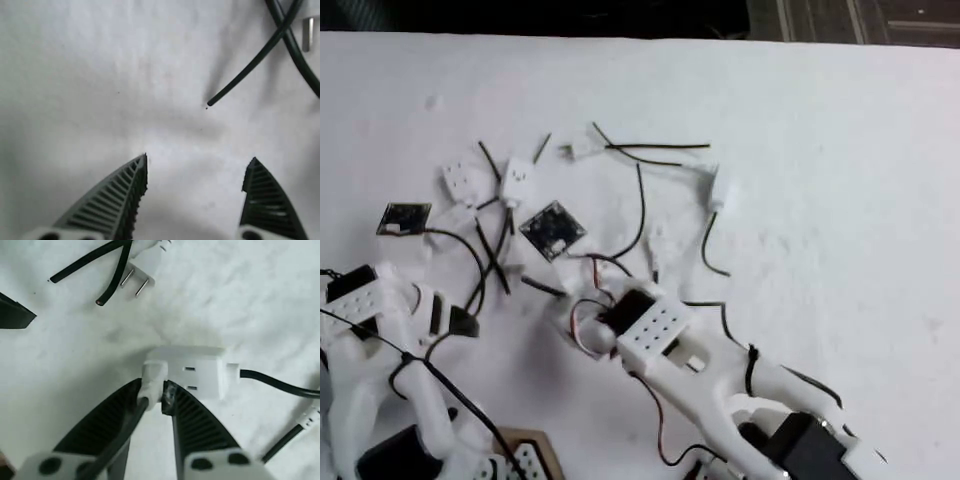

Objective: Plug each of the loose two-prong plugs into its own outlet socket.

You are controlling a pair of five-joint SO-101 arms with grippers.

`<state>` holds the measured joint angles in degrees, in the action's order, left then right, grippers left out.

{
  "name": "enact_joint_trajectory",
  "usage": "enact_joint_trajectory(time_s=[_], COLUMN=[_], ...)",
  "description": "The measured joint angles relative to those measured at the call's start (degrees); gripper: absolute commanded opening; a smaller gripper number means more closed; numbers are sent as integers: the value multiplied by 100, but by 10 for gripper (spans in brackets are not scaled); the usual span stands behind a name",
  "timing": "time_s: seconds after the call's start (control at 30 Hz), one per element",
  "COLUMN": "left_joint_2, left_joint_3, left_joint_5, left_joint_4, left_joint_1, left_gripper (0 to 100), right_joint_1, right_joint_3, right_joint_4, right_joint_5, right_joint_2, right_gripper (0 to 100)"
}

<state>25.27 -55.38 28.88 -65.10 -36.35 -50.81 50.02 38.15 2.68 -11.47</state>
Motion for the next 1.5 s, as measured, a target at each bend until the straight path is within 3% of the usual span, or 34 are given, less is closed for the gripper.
enact_joint_trajectory(time_s=[0.43,1.5], left_joint_2=[0,0], left_joint_3=[0,-53], left_joint_5=[0,0], left_joint_4=[0,0], left_joint_1=[0,0], left_gripper=[306,306], right_joint_1=[589,457], right_joint_3=[-290,-1020], right_joint_4=[53,466], right_joint_5=[-571,-835], right_joint_2=[255,1134], right_gripper=[15,15])
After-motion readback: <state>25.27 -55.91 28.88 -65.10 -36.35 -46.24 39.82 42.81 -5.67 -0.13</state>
